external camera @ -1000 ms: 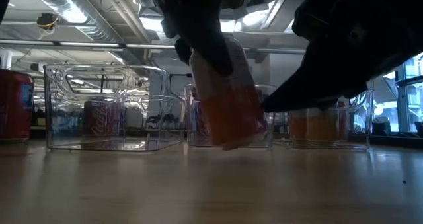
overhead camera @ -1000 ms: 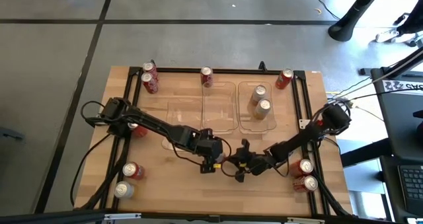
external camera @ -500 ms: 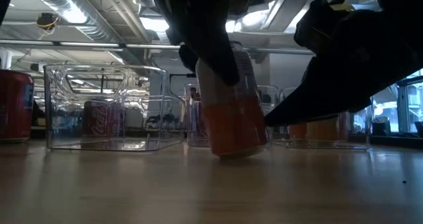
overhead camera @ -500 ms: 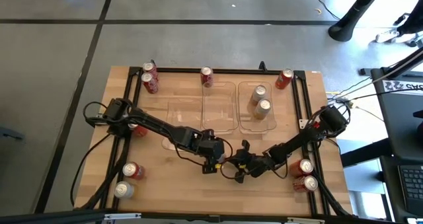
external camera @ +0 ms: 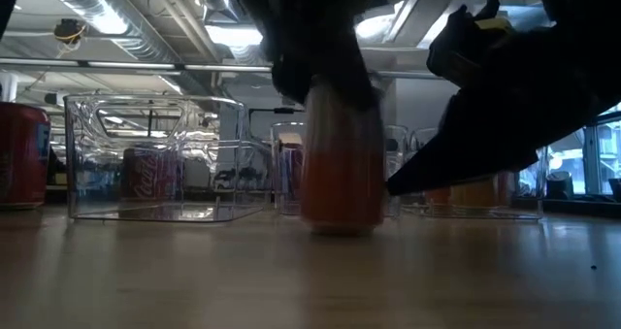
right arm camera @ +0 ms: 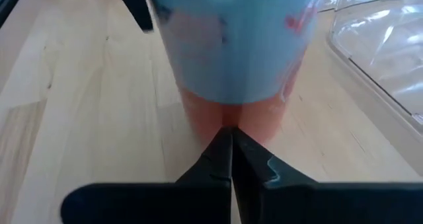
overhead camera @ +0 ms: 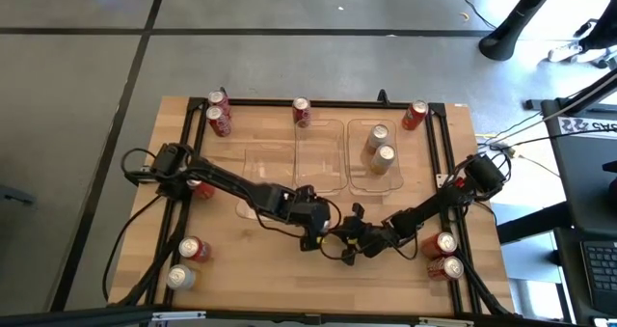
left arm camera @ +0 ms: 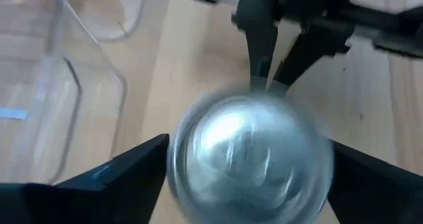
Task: Sort soda cans
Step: Put the top white soda can into the right transparent bin
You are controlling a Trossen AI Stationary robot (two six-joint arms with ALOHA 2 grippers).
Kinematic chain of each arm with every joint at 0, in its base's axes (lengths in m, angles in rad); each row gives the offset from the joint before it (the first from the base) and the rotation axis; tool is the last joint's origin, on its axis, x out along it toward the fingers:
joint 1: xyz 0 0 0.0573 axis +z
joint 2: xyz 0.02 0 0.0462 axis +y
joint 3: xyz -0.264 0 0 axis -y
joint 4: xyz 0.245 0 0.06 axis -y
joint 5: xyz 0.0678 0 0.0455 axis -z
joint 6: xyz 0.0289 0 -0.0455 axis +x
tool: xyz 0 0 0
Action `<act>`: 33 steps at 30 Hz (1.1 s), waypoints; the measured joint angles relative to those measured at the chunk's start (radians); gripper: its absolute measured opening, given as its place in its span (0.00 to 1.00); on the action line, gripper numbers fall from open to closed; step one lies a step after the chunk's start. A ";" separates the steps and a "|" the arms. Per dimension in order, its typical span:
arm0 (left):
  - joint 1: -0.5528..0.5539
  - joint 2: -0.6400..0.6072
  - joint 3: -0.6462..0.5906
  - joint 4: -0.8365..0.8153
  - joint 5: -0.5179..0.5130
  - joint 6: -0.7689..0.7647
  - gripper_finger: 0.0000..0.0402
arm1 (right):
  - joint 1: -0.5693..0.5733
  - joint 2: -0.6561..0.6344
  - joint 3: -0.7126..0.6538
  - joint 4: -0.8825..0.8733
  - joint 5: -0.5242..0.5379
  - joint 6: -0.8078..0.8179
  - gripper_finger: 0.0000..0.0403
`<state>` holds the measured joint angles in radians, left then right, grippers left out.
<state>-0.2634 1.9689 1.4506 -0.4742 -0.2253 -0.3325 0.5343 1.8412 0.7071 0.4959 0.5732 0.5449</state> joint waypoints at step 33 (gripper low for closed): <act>-0.150 -0.467 -0.056 -0.414 -0.179 0.096 0.95 | -0.185 -0.382 0.001 0.040 -0.298 0.128 0.41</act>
<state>-0.4131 1.5015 1.3947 -0.8877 -0.4041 -0.2362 0.3496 1.4593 0.7083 0.5361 0.2756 0.6727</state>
